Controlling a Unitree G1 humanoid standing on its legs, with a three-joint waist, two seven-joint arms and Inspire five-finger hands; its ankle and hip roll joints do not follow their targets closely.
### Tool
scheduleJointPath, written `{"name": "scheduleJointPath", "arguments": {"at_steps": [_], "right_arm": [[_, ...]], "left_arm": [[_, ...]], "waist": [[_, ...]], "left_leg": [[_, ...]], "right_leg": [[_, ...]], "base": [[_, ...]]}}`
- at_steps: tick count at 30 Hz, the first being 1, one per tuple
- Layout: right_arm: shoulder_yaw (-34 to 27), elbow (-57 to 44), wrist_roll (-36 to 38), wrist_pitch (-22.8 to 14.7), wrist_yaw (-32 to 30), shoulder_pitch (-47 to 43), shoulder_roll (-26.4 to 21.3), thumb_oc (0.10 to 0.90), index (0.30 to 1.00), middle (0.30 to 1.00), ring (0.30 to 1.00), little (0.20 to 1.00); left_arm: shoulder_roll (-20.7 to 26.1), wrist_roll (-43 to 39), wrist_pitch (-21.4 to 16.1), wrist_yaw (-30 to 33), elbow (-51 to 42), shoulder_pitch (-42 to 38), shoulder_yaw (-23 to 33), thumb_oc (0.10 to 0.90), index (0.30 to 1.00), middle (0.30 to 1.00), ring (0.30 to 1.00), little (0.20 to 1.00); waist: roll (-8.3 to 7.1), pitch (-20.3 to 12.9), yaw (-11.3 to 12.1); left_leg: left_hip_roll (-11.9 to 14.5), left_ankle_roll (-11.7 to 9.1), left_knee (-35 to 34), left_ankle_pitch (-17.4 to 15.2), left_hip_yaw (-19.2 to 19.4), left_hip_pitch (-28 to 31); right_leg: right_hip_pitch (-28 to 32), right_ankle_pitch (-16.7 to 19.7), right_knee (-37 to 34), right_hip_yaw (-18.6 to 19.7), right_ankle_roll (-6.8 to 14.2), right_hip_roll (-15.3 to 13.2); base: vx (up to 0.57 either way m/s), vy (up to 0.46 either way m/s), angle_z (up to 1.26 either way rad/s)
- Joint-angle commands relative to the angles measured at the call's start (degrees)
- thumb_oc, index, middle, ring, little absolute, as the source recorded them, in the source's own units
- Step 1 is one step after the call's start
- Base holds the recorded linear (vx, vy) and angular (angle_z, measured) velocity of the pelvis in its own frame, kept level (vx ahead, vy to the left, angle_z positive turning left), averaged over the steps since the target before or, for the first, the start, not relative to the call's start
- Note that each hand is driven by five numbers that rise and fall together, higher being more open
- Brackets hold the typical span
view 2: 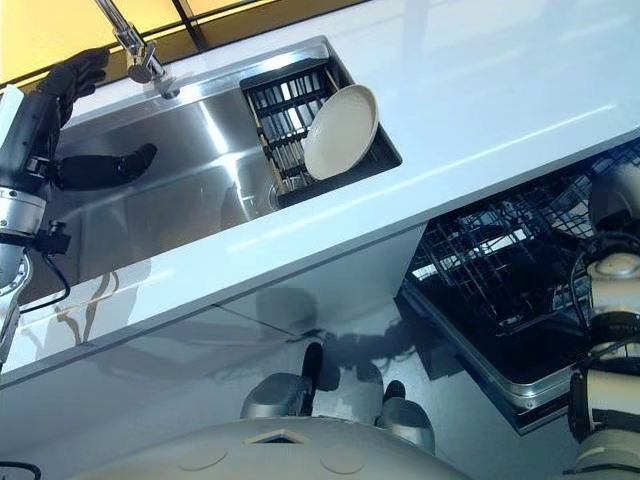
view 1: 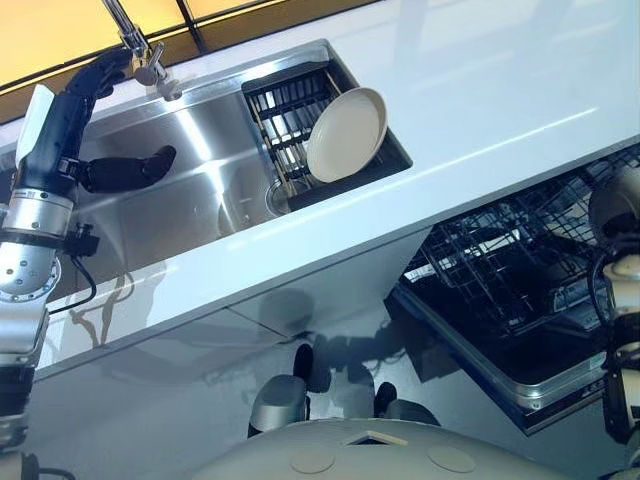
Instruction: Pick up plates and place into dishwasher.
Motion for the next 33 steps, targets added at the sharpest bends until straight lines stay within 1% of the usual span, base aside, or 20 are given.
{"name": "scheduleJointPath", "arguments": {"at_steps": [1,5,7,9,13,17,22,23,24,29,31,32,33], "right_arm": [[5.92,-3.47,-4.48,-2.44,0.65,-7.87,-12.19,0.100,0.300,0.300,0.300,0.200],[9.54,-1.87,-4.98,-1.59,4.75,-10.29,-12.23,0.100,0.300,0.300,0.300,0.200],[11.39,-1.42,-5.50,-0.52,7.62,-11.58,-12.00,0.100,0.300,0.300,0.300,0.200],[14.67,0.29,-6.15,0.96,10.05,-14.15,-11.53,0.100,0.300,0.300,0.300,0.200],[19.53,4.99,-7.30,1.54,13.64,-18.09,-10.82,0.100,0.300,0.300,0.300,0.200],[22.50,6.74,-5.30,2.10,12.60,-20.19,-9.55,0.100,0.300,0.300,0.300,0.200],[23.55,7.71,-4.21,1.77,10.49,-21.88,-8.27,0.100,0.300,0.300,0.300,0.200],[23.75,7.67,-4.40,2.09,10.28,-22.09,-8.08,0.416,0.571,0.571,0.571,0.516],[24.08,7.79,-4.66,2.55,10.12,-22.50,-7.85,0.800,0.900,0.900,0.900,0.900],[23.97,7.06,-3.76,2.00,8.62,-21.93,-7.56,0.800,0.900,0.900,0.900,0.900],[23.08,5.53,-2.66,1.77,7.63,-20.77,-7.83,0.800,0.900,0.900,0.900,0.900],[21.99,3.43,-2.04,1.57,5.46,-19.36,-7.66,0.800,0.900,0.900,0.900,0.900],[21.99,3.43,-2.04,1.57,5.46,-19.36,-7.66,0.800,0.900,0.900,0.900,0.900]], "left_arm": [[3.27,-4.44,-4.00,0.66,-5.07,-6.80,0.84,0.800,0.900,0.900,0.900,0.900],[3.11,-5.40,-2.93,-0.02,-5.71,-8.41,-0.94,0.800,0.900,0.900,0.900,0.900],[3.09,-5.57,-2.62,-0.08,-5.46,-9.73,-2.01,0.800,0.900,0.900,0.900,0.900],[2.89,-5.50,-2.71,1.05,-5.07,-12.20,-4.02,0.800,0.900,0.900,0.900,0.900],[3.01,-5.71,-3.10,2.56,-4.34,-16.80,-6.84,0.800,0.900,0.900,0.900,0.900],[3.48,-4.89,-2.67,3.90,-3.82,-20.87,-9.33,0.800,0.900,0.900,0.900,0.900],[3.33,-3.87,-2.78,5.04,-2.76,-23.28,-11.02,0.800,0.900,0.900,0.900,0.900],[3.29,-3.80,-2.73,5.11,-2.77,-23.38,-11.09,0.800,0.900,0.900,0.900,0.900],[3.25,-3.70,-2.65,5.38,-2.85,-23.49,-11.22,0.800,0.900,0.900,0.900,0.900],[3.36,-3.85,-2.81,5.35,-3.60,-22.65,-10.83,0.800,0.900,0.900,0.900,0.900],[3.57,-4.42,-2.55,4.55,-4.16,-21.43,-9.95,0.800,0.900,0.900,0.900,0.900],[3.41,-4.57,-2.80,3.97,-4.29,-20.24,-9.28,0.800,0.900,0.900,0.900,0.900],[3.41,-4.57,-2.80,3.97,-4.29,-20.24,-9.28,0.800,0.900,0.900,0.900,0.900]], "waist": [[-1.08,-2.97,-0.27],[-0.60,-2.67,-0.39],[-0.39,-2.36,-0.49],[0.11,-1.52,-0.49],[0.72,0.43,-0.27],[0.93,2.70,-0.13],[1.10,4.10,-0.02],[1.11,4.19,-0.04],[1.09,4.27,-0.05],[0.64,3.83,-0.09],[0.20,3.04,-0.13],[-0.18,2.31,-0.24],[-0.18,2.31,-0.24]], "left_leg": [[-1.12,-0.52,8.22,-5.54,-0.70,-3.70],[-1.25,-0.63,8.38,-5.40,-0.63,-3.60],[-1.32,-0.69,8.75,-5.42,-0.78,-4.00],[-1.50,-0.78,9.14,-5.36,-0.93,-4.89],[-1.67,-0.77,9.65,-5.19,-1.08,-6.93],[-1.72,-0.45,9.66,-4.73,-1.19,-8.55],[-1.89,-0.15,8.76,-4.27,-1.17,-9.33],[-1.87,-0.12,8.44,-4.16,-1.04,-9.26],[-1.81,-0.08,7.86,-3.99,-0.83,-9.08],[-1.55,0.06,6.41,-3.62,-0.11,-8.04],[-1.44,0.07,5.46,-3.48,0.25,-6.70],[-1.31,0.09,4.98,-3.46,0.65,-5.59],[-1.31,0.09,4.98,-3.46,0.65,-5.59]], "right_leg": [[-4.69,-4.87,9.92,0.75,-3.06,1.12],[-4.58,-4.91,10.03,0.92,-3.03,0.98],[-4.94,-5.01,10.34,1.03,-3.02,0.89],[-5.98,-5.23,11.06,1.25,-3.05,0.68],[-8.11,-5.55,12.42,1.41,-3.04,0.41],[-9.89,-5.41,13.47,1.70,-2.99,0.39],[-10.81,-4.95,13.14,1.89,-2.73,0.63],[-10.79,-4.84,12.91,1.97,-2.63,0.70],[-10.67,-4.68,12.47,2.12,-2.49,0.84],[-9.50,-4.02,10.67,2.58,-1.90,0.97],[-7.96,-3.62,9.25,2.77,-1.60,1.11],[-6.83,-3.29,8.52,2.78,-1.32,1.07],[-6.83,-3.29,8.52,2.78,-1.32,1.07]], "base": [[0.04,-0.019,0.00],[0.02,0.000,0.00],[-0.02,0.013,0.00],[-0.12,0.045,0.01],[-0.18,0.028,0.00],[-0.16,-0.008,0.02],[-0.11,0.005,0.01],[-0.06,0.025,0.00],[-0.06,0.034,-0.01],[-0.02,0.029,0.00],[0.06,0.044,0.05],[0.06,0.039,0.06],[0.09,0.061,0.04]]}}
